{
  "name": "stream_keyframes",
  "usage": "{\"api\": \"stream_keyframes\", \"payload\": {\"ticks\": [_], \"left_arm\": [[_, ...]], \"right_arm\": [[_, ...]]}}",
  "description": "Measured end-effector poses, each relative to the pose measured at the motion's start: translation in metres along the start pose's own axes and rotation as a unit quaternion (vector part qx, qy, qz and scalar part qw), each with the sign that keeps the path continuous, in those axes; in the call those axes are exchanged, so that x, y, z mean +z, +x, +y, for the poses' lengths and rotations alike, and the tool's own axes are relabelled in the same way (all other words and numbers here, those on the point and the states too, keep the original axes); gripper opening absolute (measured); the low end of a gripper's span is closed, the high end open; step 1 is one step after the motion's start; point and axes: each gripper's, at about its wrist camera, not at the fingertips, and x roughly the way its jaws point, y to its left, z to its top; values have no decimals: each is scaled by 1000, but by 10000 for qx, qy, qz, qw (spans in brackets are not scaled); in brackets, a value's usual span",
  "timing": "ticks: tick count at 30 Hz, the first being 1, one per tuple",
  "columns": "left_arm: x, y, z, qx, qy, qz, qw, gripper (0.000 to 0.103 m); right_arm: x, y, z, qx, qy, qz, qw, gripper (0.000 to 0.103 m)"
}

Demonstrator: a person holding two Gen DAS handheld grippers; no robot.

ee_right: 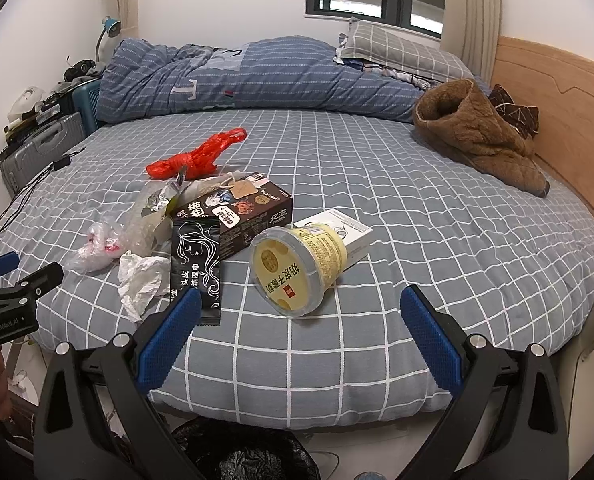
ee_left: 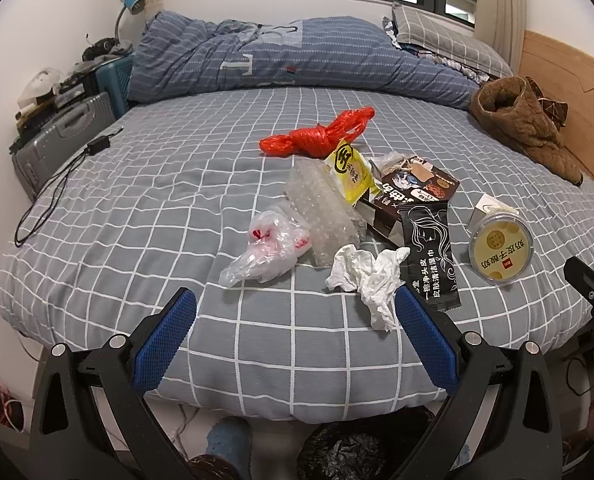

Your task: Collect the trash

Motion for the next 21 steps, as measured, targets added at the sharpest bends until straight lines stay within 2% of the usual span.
{"api": "stream_keyframes", "payload": {"ticks": [21], "left_arm": [[0,0,-4,-8,20,5,10000,97]], "right_arm": [[0,0,1,-15,6,-12,10000,96]]}}
